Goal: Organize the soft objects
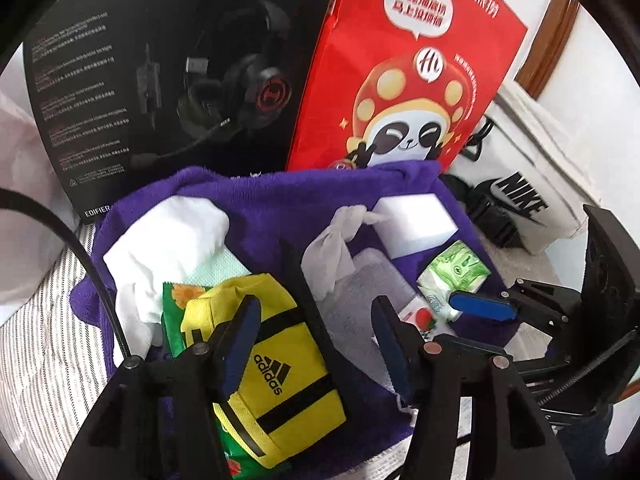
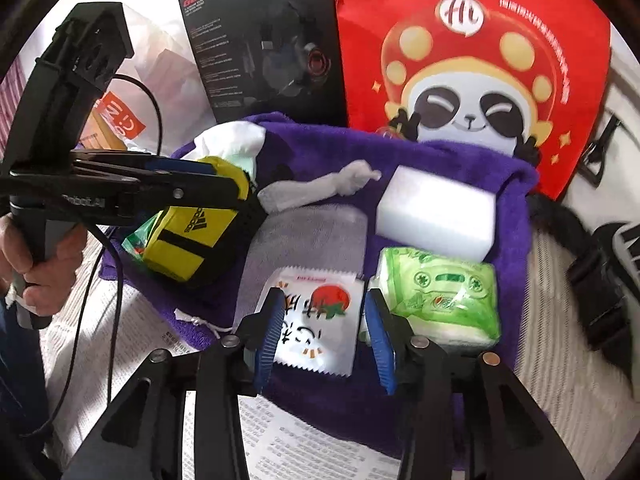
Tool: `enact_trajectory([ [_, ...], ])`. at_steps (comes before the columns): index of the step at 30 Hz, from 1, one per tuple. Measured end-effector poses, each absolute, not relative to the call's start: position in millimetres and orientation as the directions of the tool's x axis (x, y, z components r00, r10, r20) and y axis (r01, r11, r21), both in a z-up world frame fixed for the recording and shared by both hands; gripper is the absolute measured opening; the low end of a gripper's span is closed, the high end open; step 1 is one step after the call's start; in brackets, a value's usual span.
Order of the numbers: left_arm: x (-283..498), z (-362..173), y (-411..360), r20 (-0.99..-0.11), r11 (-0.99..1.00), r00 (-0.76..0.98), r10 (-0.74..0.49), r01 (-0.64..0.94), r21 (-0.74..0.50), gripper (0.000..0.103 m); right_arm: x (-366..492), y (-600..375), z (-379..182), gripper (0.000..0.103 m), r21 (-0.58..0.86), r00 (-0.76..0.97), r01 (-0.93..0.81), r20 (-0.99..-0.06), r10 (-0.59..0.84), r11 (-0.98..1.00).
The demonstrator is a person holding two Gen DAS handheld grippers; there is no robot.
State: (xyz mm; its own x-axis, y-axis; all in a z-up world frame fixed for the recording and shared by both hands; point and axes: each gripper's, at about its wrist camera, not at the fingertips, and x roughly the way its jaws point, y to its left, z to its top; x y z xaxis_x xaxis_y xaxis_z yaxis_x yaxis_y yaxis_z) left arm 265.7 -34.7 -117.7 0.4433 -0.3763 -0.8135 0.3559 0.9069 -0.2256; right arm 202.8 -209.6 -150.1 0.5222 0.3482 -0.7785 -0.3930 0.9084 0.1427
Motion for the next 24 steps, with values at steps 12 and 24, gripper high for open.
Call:
enact_trajectory([
  [12,256.3,-79.5,-18.0,-0.770,0.922,0.527,-0.360,0.329,-0.206,0.090,183.9,-202.1,-119.9,0.081,0.127,0.575,-0.301,-0.766,0.286,0.945],
  [24,231.4,-40.6,-20.2,-0.784,0.949,0.551,-0.284,0.276,-0.149,0.101,140.8,-192.5,-87.6,0.097,0.058,0.600,-0.145,-0.788,0.135,0.988],
])
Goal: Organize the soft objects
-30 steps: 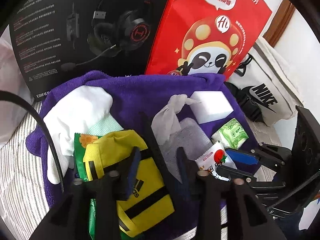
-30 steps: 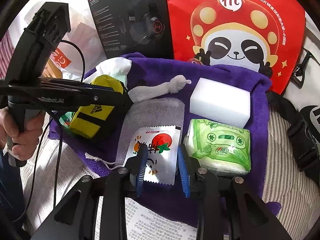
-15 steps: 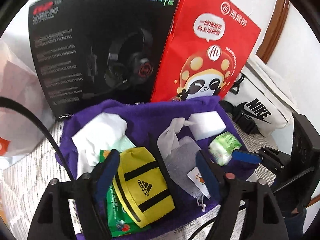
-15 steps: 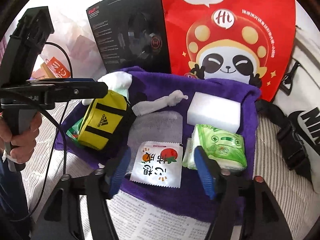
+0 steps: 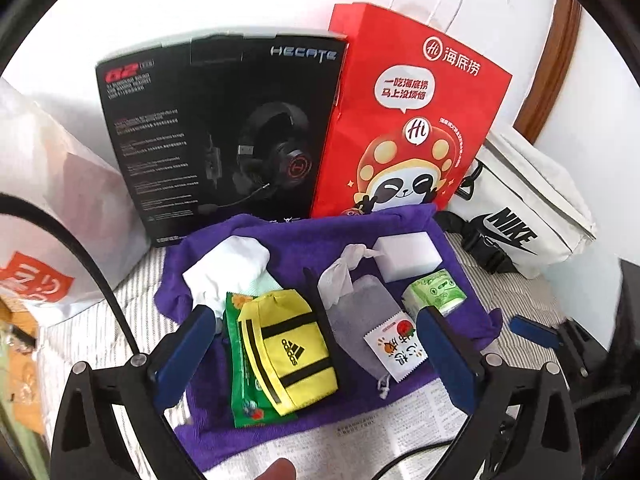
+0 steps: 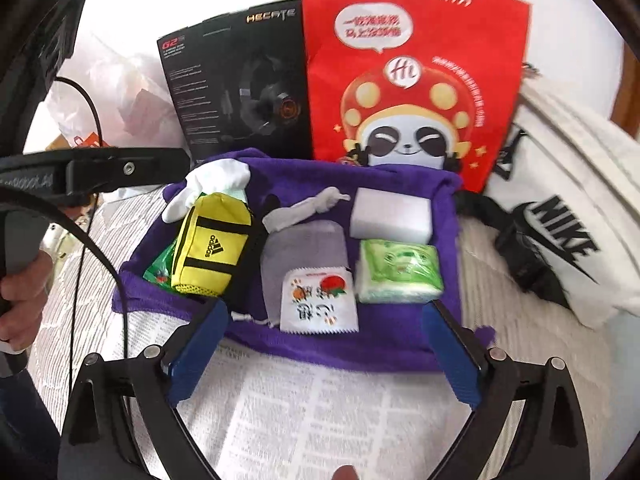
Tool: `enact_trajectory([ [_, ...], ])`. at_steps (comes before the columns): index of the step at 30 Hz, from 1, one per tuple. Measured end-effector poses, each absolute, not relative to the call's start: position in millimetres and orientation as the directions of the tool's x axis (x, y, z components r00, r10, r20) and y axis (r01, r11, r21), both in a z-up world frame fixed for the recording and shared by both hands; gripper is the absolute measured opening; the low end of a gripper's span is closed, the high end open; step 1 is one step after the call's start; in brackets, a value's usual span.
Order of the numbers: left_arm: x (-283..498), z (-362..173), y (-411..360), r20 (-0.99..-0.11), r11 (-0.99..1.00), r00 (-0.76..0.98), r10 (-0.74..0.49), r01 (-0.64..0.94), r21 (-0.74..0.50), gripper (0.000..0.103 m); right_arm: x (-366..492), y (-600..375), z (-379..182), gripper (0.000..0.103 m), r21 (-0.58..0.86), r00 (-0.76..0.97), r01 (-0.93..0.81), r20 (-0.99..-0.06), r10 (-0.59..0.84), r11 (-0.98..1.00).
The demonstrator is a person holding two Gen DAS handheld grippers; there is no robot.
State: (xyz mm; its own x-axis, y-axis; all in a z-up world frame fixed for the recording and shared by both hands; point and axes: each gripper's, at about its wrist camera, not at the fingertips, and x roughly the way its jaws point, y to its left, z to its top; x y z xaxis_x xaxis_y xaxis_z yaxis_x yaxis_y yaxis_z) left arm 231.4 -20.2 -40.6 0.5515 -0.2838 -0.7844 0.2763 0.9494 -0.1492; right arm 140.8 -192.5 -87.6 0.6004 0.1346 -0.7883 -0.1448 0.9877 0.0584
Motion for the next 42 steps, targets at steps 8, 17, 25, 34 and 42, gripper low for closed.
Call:
enact_trajectory([
  [8,191.5,-14.2,-37.3,-0.807,0.975,0.568,-0.162,0.216,-0.043,0.102,101.1,-208.1,-47.0,0.099,0.000,0.651,-0.028,-0.759,0.018,1.000],
  [17,122.4,9.0,-32.7,-0.780,0.987,0.618,-0.102,0.158,-0.004,0.101,78.1,-233.1,-41.1,0.099,0.034,0.614,0.062,-0.789,-0.012,0.997],
  [25,85.9,-8.6,-35.6,-0.797,0.994,0.599,-0.075,0.104,-0.016,0.101,52.4,-243.6,-34.6,0.099,0.013,0.629,0.080,-0.777,-0.040,0.997],
  [34,64.1,-19.4,-40.4,-0.804,0.997,0.592,-0.060,0.066,-0.025,0.102,31.4,-248.6,-29.1,0.099,0.009,0.649,0.088,-0.759,-0.050,0.996],
  [42,52.3,-18.2,-45.4,-0.803,0.997,0.595,-0.046,0.080,0.002,0.102,23.7,-248.2,-23.5,0.099,0.014,0.664,0.084,-0.747,-0.046,0.996],
])
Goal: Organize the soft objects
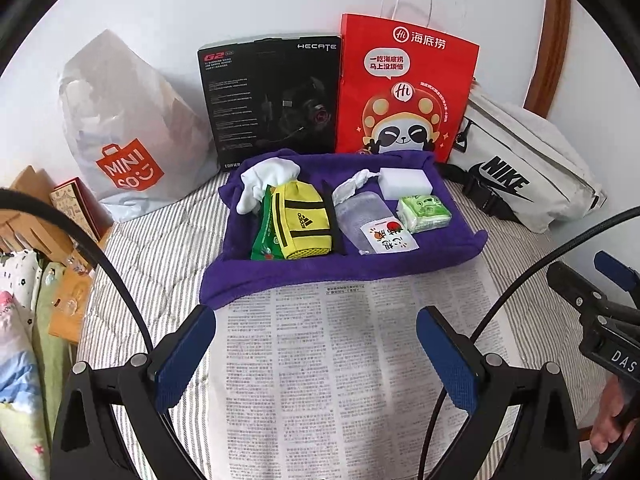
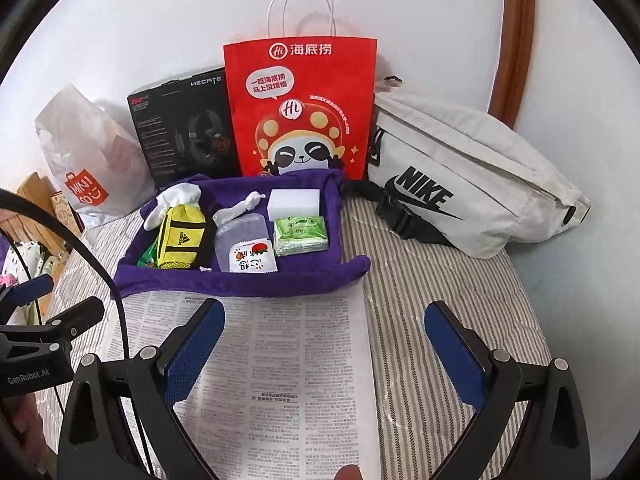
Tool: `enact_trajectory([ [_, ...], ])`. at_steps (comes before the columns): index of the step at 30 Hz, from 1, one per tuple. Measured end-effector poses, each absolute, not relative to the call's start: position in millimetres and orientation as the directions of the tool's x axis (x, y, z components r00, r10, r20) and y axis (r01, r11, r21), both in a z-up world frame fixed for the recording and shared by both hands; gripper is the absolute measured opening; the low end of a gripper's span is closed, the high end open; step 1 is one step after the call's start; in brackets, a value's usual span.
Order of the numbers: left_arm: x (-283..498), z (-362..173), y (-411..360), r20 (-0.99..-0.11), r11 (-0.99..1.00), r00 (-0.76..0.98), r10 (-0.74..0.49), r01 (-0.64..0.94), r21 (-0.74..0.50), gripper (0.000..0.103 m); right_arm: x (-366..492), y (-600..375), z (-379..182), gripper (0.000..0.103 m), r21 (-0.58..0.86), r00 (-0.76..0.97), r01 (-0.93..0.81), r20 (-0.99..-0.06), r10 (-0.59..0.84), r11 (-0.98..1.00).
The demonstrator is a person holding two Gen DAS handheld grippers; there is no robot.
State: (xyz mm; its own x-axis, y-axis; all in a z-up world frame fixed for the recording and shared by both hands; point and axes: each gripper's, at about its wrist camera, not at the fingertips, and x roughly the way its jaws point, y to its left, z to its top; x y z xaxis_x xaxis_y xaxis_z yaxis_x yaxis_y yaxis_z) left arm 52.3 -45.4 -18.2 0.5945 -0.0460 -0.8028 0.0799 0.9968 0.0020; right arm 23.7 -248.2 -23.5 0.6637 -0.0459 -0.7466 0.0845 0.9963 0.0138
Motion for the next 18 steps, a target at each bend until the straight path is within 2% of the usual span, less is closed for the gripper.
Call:
enact_trajectory([
  [18,48.9,-16.0,-48.8,-0.806,0.996,0.591,-0.036,0.084,0.017,0.102,20.8,-243.2,-21.4,0.099,0.027,0.669,0.062,-0.743,-0.022,0.998],
])
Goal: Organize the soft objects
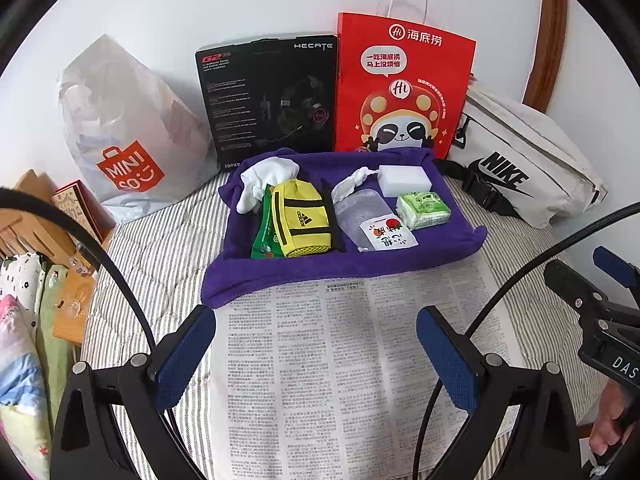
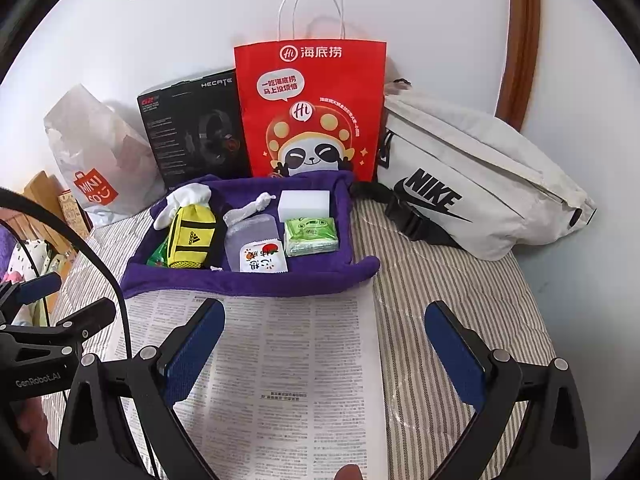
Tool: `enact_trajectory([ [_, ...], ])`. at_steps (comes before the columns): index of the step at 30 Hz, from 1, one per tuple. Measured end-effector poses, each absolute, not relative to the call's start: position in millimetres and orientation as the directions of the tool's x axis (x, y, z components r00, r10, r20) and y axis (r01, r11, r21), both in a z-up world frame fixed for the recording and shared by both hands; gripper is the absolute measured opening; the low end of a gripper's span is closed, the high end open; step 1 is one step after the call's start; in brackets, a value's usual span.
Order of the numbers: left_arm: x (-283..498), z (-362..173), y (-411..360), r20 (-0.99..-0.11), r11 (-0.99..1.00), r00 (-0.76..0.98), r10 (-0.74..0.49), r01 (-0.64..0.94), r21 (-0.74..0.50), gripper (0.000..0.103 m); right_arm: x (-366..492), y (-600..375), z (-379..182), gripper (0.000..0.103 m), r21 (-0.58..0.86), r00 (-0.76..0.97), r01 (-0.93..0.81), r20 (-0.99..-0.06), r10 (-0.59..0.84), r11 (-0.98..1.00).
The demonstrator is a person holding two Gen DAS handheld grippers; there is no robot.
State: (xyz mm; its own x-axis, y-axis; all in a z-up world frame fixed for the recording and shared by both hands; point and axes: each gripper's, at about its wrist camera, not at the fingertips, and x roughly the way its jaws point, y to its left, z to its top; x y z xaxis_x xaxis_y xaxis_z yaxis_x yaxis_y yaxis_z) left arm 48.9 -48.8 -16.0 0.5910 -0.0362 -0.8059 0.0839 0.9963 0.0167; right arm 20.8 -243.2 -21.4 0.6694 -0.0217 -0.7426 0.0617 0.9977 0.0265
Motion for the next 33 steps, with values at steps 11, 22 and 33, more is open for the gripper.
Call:
enact_trajectory([
  [11,49.8,-16.3,-48.2,-0.811,0.996,0.585,-0.028,0.086,0.028,0.101,19.6,-240.0,-20.4,0.099,0.027,0.671,0.061,-0.741,-0.021,0.998],
  [22,50.3,-16.4,-45.9,-0.811,0.996,0.585,-0.025,0.086,0.030,0.102,20.0,-238.3,-20.5,0.099,0.032,0.669,0.048,-0.743,-0.008,0.998],
  [33,50.7,-16.5,-45.6,-0.811,0.996,0.584,-0.021,0.081,0.032,0.102,19.3,-238.3,-18.9,0.099,0.037,0.672,0.049,-0.740,-0.006,0.998],
])
